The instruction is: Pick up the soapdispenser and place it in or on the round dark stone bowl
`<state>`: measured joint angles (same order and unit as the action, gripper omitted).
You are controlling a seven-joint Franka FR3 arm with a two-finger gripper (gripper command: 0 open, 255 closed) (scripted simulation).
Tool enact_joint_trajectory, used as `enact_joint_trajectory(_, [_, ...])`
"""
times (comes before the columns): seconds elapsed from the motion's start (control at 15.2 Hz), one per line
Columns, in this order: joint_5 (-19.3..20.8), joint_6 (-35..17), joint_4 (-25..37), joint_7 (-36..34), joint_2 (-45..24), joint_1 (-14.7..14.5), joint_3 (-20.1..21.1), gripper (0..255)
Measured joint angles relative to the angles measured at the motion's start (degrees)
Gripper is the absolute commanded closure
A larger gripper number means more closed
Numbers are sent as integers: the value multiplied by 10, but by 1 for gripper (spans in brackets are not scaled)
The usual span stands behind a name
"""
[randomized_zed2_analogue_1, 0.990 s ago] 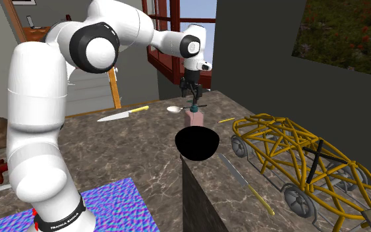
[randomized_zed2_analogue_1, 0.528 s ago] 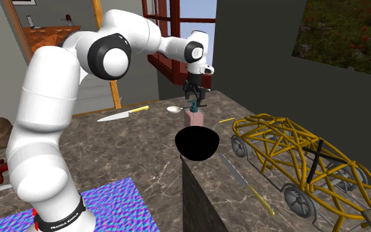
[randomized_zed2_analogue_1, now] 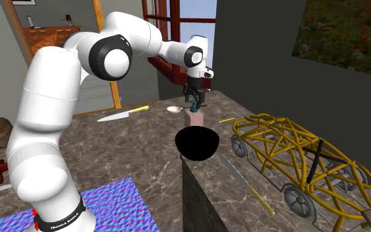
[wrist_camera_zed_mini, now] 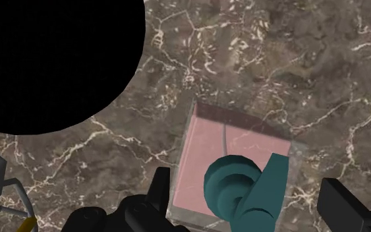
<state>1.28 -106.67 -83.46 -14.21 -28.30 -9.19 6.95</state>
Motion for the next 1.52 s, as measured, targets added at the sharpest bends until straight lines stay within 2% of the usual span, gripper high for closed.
enact_joint_trajectory(0.13, [0, 0, 0, 0, 0, 0, 0, 0])
enact_joint_trajectory(0.2, [0, 0, 0, 0, 0, 0, 0, 255])
enact_joint_trajectory(0.86, [0, 0, 0, 0, 0, 0, 0, 255])
enact_joint_trajectory(1.52, [-1, 64, 53, -2, 11, -1, 1, 255])
